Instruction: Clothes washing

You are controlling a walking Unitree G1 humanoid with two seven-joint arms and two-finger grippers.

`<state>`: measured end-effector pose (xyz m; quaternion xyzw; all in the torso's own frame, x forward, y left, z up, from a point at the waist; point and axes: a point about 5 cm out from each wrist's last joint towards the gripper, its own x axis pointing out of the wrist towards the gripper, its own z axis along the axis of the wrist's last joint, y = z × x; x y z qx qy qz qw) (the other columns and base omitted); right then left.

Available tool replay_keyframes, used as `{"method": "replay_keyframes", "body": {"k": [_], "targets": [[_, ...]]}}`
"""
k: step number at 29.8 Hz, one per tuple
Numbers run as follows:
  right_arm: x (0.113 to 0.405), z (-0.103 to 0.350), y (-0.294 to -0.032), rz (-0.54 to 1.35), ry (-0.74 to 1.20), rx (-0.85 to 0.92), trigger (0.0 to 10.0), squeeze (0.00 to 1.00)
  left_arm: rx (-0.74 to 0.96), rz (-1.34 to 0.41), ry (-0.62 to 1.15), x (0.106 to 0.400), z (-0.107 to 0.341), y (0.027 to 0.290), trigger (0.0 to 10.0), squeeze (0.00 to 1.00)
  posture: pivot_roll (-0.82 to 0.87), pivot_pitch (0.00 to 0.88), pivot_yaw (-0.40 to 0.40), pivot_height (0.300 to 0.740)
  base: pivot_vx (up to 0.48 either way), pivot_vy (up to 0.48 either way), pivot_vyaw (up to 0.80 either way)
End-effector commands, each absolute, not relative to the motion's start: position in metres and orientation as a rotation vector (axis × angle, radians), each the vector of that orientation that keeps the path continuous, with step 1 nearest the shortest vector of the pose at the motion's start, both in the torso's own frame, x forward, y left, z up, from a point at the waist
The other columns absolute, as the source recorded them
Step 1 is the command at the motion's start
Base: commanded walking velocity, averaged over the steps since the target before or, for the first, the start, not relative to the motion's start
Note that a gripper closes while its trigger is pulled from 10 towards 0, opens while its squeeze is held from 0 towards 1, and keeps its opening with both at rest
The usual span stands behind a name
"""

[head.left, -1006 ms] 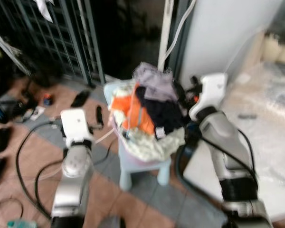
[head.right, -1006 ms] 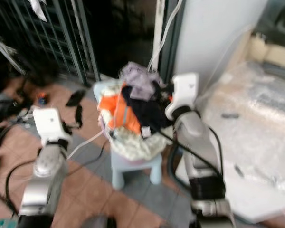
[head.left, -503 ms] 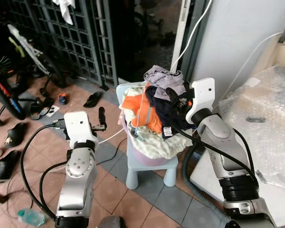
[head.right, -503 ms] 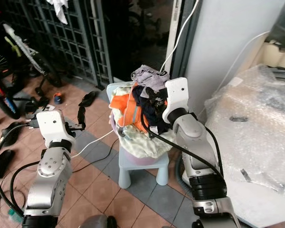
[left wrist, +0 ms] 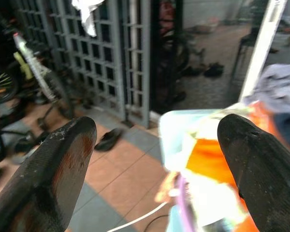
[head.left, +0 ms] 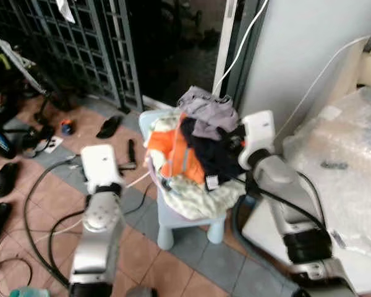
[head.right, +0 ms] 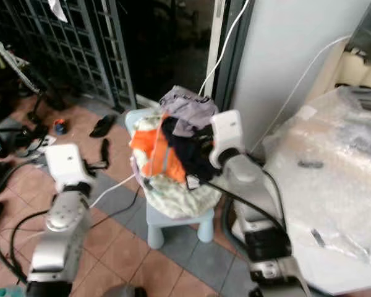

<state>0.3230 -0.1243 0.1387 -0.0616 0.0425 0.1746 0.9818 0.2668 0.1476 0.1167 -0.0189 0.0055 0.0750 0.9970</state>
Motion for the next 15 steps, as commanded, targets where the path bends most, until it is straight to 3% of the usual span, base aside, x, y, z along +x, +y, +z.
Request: {"method": "replay_keyframes", "body": {"k": [1,15], "targets": [[0.322,0.132,-0.134,0.327,0.121,-0.139,10.0,0.0,-0.043,0.132,-0.001,0.267,0.121,0.141,10.0,0.0,-0.05,0.003,0.017,0.74,0.322,0.0,0.0],[0.327,0.119,-0.127,0.366,0.154,-0.17,10.0,0.0,-0.039,0.144,0.011,0.264,0.12,0.144,10.0,0.0,-0.02,0.004,0.018,0.74,0.313,0.0,0.0]]}}
